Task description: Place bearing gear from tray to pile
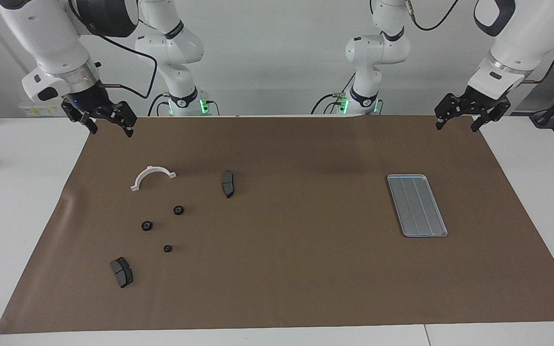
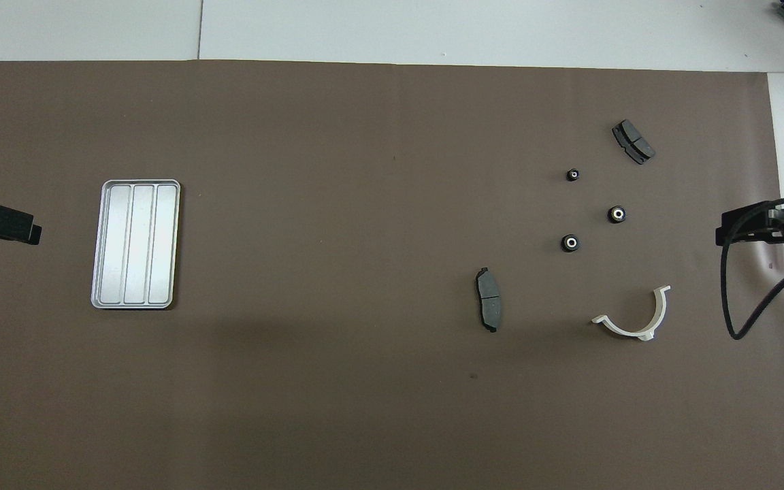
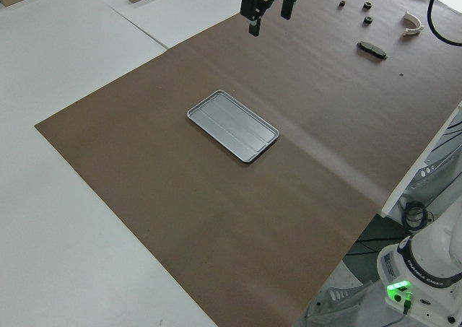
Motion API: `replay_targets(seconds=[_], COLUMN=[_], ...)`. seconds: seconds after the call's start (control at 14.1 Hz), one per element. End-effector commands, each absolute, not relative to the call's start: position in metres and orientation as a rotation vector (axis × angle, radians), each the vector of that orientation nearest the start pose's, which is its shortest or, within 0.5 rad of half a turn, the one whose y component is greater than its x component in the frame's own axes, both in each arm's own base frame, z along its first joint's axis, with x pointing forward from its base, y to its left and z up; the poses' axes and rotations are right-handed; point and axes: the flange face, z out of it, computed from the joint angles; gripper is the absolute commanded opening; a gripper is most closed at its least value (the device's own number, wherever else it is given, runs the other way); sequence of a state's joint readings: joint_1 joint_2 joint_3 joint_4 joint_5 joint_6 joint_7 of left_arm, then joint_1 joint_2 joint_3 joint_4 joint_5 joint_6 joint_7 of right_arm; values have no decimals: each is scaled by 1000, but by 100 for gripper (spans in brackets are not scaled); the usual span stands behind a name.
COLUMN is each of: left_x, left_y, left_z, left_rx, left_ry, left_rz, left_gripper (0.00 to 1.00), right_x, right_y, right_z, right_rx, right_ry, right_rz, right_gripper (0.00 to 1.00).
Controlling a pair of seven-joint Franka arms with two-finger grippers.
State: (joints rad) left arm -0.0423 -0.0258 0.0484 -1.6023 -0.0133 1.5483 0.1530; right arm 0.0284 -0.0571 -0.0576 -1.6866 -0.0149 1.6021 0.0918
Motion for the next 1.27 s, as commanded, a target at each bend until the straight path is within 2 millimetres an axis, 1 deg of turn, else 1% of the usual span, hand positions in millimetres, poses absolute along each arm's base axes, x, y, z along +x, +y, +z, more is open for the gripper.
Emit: replay_targets(seconds=[0.0,0.07,0.42,0.64,1.2], left_x=[539,539,539,539,539], left_y=[6,6,6,6,6], left_z=[623,623,623,623,623], left_rx=[-3157,-3156,-3156,-3156,-3156], left_ry=[238,241,241,241,241], left_rz=[50,50,50,50,50], left_gripper=[100,100,100,100,100], right_x=[538,538,538,537,535], right_y=[-5,1,1,-2,0], right_z=[606,607,606,608,609], right_rx=[-3155,-3145,-3146,-3154,-3155], right_ry=[153,158,151,155,144], right_rz=[1,-3,4,-1,6], right_gripper=[100,100,100,100,100])
